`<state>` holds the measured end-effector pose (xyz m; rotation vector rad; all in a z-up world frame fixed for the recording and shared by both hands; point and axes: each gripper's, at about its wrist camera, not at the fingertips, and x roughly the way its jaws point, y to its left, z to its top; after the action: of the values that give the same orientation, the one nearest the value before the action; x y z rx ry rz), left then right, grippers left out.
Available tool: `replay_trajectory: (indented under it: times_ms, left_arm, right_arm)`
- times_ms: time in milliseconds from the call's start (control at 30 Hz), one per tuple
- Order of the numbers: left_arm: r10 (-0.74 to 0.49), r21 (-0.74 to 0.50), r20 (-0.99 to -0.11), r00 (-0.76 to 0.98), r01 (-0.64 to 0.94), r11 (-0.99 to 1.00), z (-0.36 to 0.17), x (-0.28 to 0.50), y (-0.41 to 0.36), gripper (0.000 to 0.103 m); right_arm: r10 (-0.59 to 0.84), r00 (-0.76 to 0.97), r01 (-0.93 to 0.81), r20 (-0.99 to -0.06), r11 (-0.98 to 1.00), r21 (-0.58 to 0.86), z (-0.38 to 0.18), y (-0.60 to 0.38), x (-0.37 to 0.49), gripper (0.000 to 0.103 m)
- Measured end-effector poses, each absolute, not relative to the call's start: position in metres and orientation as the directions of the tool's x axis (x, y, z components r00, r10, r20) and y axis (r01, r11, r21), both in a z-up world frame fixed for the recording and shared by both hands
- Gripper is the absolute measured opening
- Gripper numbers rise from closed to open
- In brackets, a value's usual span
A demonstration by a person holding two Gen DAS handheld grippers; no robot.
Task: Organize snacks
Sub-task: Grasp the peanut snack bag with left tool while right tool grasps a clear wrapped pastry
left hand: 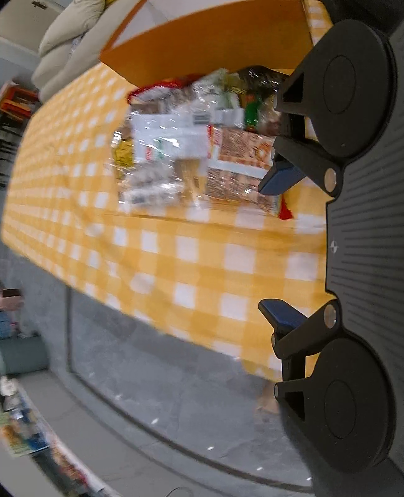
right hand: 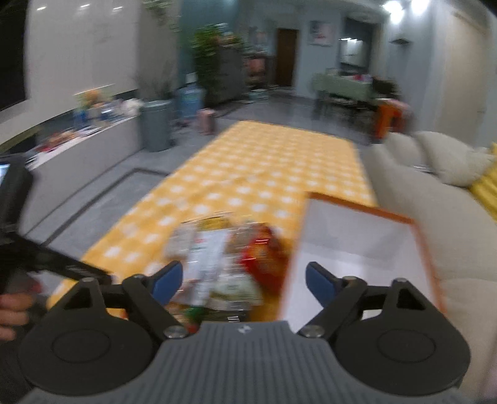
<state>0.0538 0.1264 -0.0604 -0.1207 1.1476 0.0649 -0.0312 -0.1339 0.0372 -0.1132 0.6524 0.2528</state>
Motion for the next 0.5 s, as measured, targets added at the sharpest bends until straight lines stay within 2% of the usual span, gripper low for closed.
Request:
replay_trajectory:
  times_ms: [100,167,267,367,500]
  left_arm:
    - [-0.004,-0.049,-0.928,0.373,-0.11,0.993,-0.069,0.058,0.132,0.088]
    - [-0.006,-0.055,-0.933,0.36,-0.125,0.991,-0.072,0.059,0.136,0.088]
    - [-0.048,-0.104,-0.935,0.351,-0.14,0.985,-0.073,0.061,0.141,0.088]
    - [-0.076,-0.138,-0.931,0.357,-0.152,0.979,-0.071,0.061,0.145,0.088]
    - [-0.085,-0.151,-0.933,0.35,-0.167,0.974,-0.072,0.063,0.147,0.088]
  right_arm:
    - [0.292,0.693,-0.382,-0.659,0.924,0.008,0.022,-0.109,-0.025,0.081]
    - [0.309,0.631,-0.46,-0.711,0.888,-0.022,0.008,-0.091,-0.024,0.08]
    - [0.263,0.578,-0.549,-0.773,0.826,-0.129,-0.017,-0.065,-0.025,0.069]
    - [0.223,0.573,-0.605,-0.788,0.764,-0.223,-0.037,-0.052,-0.022,0.067]
    - [0.217,0.537,-0.673,-0.815,0.693,-0.259,-0.055,-0.043,-0.007,0.062]
